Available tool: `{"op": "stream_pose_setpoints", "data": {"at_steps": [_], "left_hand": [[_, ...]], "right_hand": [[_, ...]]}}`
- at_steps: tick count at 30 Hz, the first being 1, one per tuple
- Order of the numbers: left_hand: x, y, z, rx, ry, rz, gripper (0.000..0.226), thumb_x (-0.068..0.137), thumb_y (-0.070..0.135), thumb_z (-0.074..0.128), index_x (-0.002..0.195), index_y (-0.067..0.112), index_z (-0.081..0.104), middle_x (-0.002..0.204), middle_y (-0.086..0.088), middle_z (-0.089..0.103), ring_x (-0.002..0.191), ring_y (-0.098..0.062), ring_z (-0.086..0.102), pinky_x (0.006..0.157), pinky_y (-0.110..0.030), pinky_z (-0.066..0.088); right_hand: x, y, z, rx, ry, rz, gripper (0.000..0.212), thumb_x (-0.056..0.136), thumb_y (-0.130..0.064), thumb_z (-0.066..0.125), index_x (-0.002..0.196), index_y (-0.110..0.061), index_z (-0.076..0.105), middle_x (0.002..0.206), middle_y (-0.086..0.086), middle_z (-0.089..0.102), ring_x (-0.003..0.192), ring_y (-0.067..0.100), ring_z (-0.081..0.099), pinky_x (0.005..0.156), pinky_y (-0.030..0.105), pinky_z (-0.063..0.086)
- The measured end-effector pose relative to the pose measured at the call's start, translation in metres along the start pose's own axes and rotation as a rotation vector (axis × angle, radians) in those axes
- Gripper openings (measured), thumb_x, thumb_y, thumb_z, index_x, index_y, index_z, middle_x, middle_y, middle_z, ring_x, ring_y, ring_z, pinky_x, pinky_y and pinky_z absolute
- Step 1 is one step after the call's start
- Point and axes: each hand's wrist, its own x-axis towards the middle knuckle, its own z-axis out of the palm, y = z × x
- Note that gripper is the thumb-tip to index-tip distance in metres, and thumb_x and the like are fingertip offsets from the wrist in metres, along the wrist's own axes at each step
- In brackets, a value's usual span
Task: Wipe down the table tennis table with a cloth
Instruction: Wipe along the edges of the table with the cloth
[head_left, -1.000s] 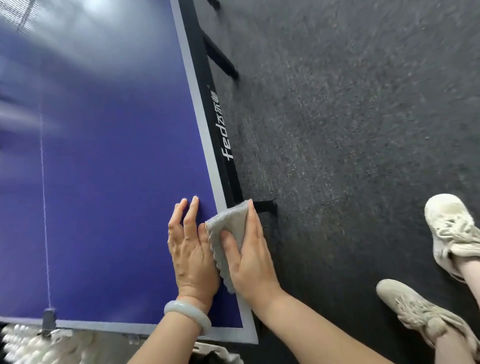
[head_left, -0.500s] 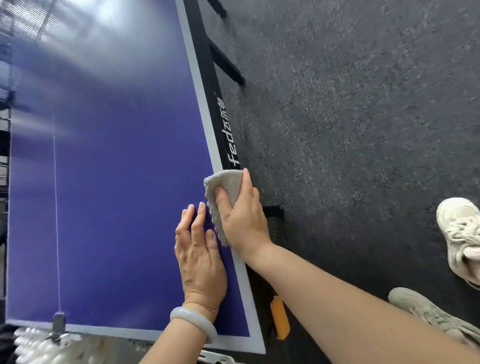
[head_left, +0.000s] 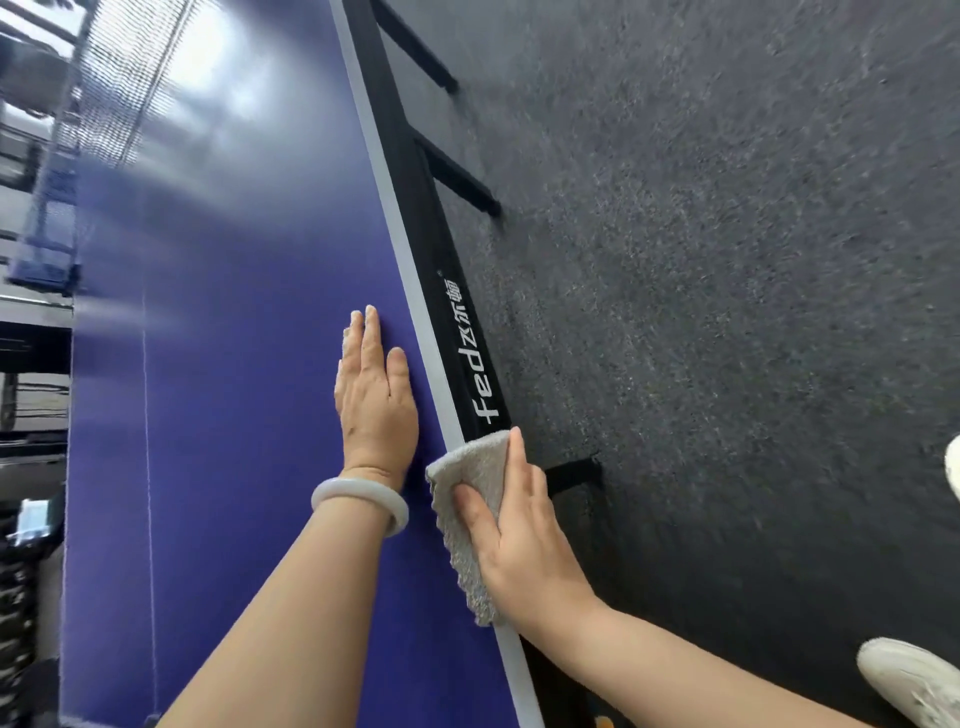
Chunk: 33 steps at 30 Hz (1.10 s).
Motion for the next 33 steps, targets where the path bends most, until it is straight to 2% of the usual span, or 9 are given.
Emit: {"op": "stream_pose_setpoints", "data": {"at_steps": [3,10,13,17,19,22,26,30,33], "left_hand": [[0.003,-0.003,0.007,-0.087,0.051,-0.035,0.048,0.104,0.021,0.03,0.153,0.019,0.029,0.161,0.005,0.021,0.149,-0.01,0.016,0.121,-0.04,0.013],[0.002,-0.003,0.007,-0.111,0.065,-0.038,0.058,0.095,0.031,0.025,0.152,0.023,0.031,0.16,0.011,0.022,0.147,-0.005,0.017,0.12,-0.038,0.015],[0.001,-0.006,0.008,-0.098,0.064,-0.053,0.058,0.095,0.032,0.025,0.152,0.025,0.03,0.16,0.012,0.021,0.147,-0.005,0.016,0.12,-0.035,0.013],[0.001,-0.007,0.009,-0.08,0.077,-0.053,0.057,0.096,0.031,0.025,0.152,0.025,0.03,0.155,0.019,0.02,0.147,-0.007,0.017,0.118,-0.035,0.012],[0.001,-0.007,0.009,-0.079,0.075,-0.054,0.056,0.096,0.032,0.025,0.151,0.027,0.03,0.154,0.021,0.019,0.147,-0.006,0.017,0.117,-0.034,0.011],[0.0,-0.008,0.009,-0.083,0.071,-0.057,0.055,0.097,0.033,0.025,0.152,0.028,0.03,0.158,0.017,0.02,0.147,-0.003,0.015,0.118,-0.032,0.011],[0.0,-0.009,0.01,-0.073,0.079,-0.056,0.055,0.098,0.03,0.027,0.152,0.026,0.031,0.158,0.018,0.02,0.146,-0.002,0.017,0.119,-0.034,0.012],[-0.001,-0.007,0.009,-0.076,0.066,-0.069,0.055,0.098,0.038,0.023,0.152,0.03,0.03,0.159,0.021,0.018,0.146,-0.002,0.017,0.12,-0.036,0.013],[0.0,-0.004,0.008,-0.075,0.062,-0.082,0.057,0.096,0.043,0.019,0.151,0.033,0.028,0.157,0.025,0.015,0.147,-0.003,0.016,0.117,-0.03,0.011]], "right_hand": [[0.019,-0.009,0.004,-0.06,0.068,-0.019,0.085,0.095,-0.058,0.036,0.158,-0.02,-0.006,0.152,0.002,0.027,0.142,0.019,0.029,0.115,0.03,0.024],[0.15,-0.072,-0.004,-0.011,0.153,0.013,0.081,0.099,-0.058,0.039,0.159,-0.018,0.004,0.154,0.012,0.031,0.141,0.03,0.034,0.113,0.042,0.028],[0.103,-0.047,0.001,-0.041,0.144,-0.079,0.081,0.098,-0.055,0.04,0.159,-0.022,-0.002,0.157,0.008,0.025,0.144,0.024,0.027,0.118,0.034,0.022],[0.038,-0.022,0.003,-0.037,0.057,-0.03,0.082,0.083,-0.078,0.013,0.15,-0.042,-0.018,0.159,-0.012,0.011,0.146,0.005,0.014,0.117,0.018,0.013],[0.056,-0.033,0.001,-0.058,0.071,0.006,0.087,0.084,-0.079,0.013,0.154,-0.034,-0.013,0.158,-0.004,0.019,0.145,0.011,0.021,0.118,0.025,0.02],[0.127,-0.068,-0.003,-0.082,0.117,-0.002,0.08,0.098,-0.06,0.03,0.159,-0.02,-0.001,0.154,0.009,0.029,0.141,0.026,0.032,0.114,0.039,0.027],[0.2,-0.109,-0.015,-0.037,0.137,0.036,0.08,0.1,-0.055,0.038,0.159,-0.013,0.005,0.153,0.016,0.031,0.139,0.034,0.036,0.112,0.044,0.03],[0.138,-0.079,-0.008,-0.018,0.131,0.011,0.085,0.095,-0.062,0.038,0.159,-0.019,0.004,0.149,0.009,0.035,0.136,0.025,0.04,0.112,0.041,0.036],[0.094,-0.066,-0.008,0.001,0.063,0.063,0.099,0.077,-0.079,0.021,0.159,-0.027,-0.001,0.149,0.0,0.032,0.136,0.015,0.036,0.112,0.029,0.032]]}}
